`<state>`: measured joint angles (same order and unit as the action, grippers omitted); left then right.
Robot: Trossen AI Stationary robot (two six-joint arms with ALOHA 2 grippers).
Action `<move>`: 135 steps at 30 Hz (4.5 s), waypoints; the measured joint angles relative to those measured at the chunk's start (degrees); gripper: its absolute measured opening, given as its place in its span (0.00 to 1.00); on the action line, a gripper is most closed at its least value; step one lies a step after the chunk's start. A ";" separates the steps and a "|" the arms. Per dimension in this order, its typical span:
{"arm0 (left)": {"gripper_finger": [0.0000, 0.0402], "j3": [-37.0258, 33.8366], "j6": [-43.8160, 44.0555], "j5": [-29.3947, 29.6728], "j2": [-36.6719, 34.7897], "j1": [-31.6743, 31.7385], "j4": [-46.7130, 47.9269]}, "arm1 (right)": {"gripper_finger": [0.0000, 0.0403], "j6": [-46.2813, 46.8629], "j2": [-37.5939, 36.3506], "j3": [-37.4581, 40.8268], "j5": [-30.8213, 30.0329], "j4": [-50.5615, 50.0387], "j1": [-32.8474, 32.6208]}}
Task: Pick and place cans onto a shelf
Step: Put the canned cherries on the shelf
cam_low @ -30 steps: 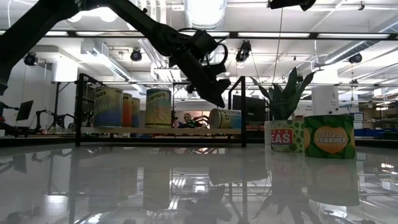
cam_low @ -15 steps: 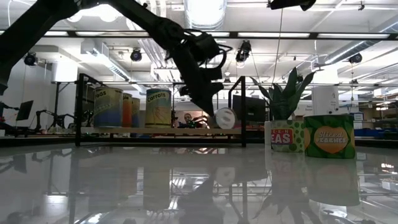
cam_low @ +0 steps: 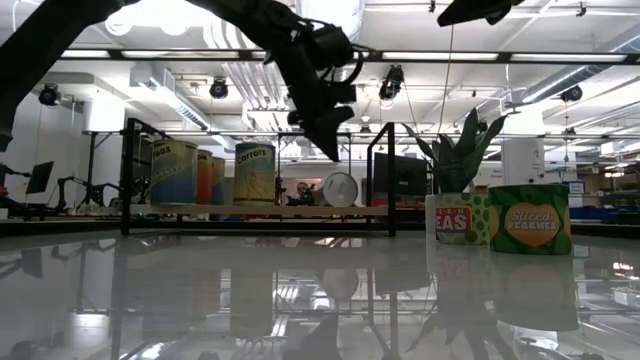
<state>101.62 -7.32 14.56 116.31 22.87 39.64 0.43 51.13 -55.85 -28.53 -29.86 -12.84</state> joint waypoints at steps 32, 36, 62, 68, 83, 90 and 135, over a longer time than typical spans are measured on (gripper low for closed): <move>0.00 -2.16 -2.50 -2.12 2.20 5.20 -10.90 | 0.02 -0.48 0.00 1.65 -0.01 0.07 0.00; 0.00 -2.51 -2.45 -2.11 2.43 5.14 -10.71 | 0.02 -0.48 0.00 1.65 -0.01 -0.11 0.00; 0.00 -0.94 -1.55 13.10 0.54 7.20 -1.76 | 0.02 1.10 0.02 2.01 0.03 -1.56 0.00; 0.00 -1.11 0.95 3.56 2.39 10.17 -2.27 | 0.02 1.09 0.02 2.42 0.03 -1.58 0.00; 0.00 -1.20 -0.58 -7.34 2.15 2.97 3.89 | 0.02 2.55 0.02 2.53 0.10 -2.03 -0.01; 0.00 -1.25 1.38 -11.78 -1.25 -6.37 6.39 | 0.02 3.24 0.02 2.53 0.14 -2.85 0.00; 0.00 -16.70 20.91 -4.92 -9.10 -44.44 21.59 | 0.02 25.27 8.68 11.90 4.97 14.05 -14.43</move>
<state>84.92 13.59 9.64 107.21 -21.57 61.23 25.69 59.81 -43.94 -23.55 -15.80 -27.27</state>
